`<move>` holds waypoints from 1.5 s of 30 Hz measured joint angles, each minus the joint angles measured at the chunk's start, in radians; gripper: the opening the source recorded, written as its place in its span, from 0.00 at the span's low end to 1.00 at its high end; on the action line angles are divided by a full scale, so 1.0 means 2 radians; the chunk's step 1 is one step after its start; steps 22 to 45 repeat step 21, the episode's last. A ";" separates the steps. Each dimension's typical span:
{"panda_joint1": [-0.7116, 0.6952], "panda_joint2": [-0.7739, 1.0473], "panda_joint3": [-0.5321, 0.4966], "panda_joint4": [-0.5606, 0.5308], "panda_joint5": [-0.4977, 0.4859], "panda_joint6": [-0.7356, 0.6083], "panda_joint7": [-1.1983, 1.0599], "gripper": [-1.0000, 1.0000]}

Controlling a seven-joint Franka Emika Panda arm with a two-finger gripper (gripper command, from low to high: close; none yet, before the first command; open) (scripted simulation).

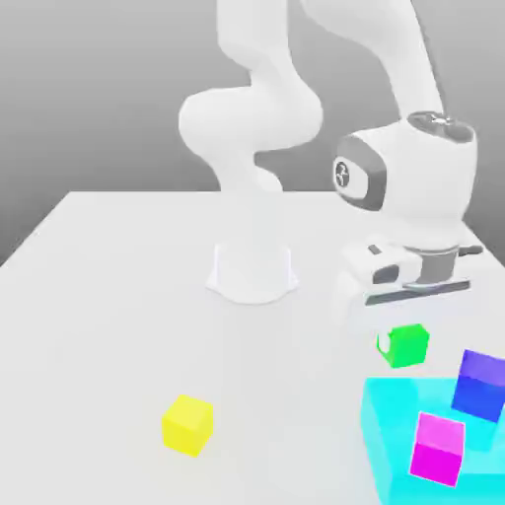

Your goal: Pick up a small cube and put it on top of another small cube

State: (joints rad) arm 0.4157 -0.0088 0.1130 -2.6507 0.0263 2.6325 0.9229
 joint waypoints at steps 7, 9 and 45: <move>0.031 0.003 -0.036 0.088 0.014 -0.086 -0.120 0.00; 0.034 0.004 -0.041 0.113 0.019 -0.110 -0.155 0.00; 0.037 0.055 -0.004 0.122 -0.020 -0.062 -0.149 1.00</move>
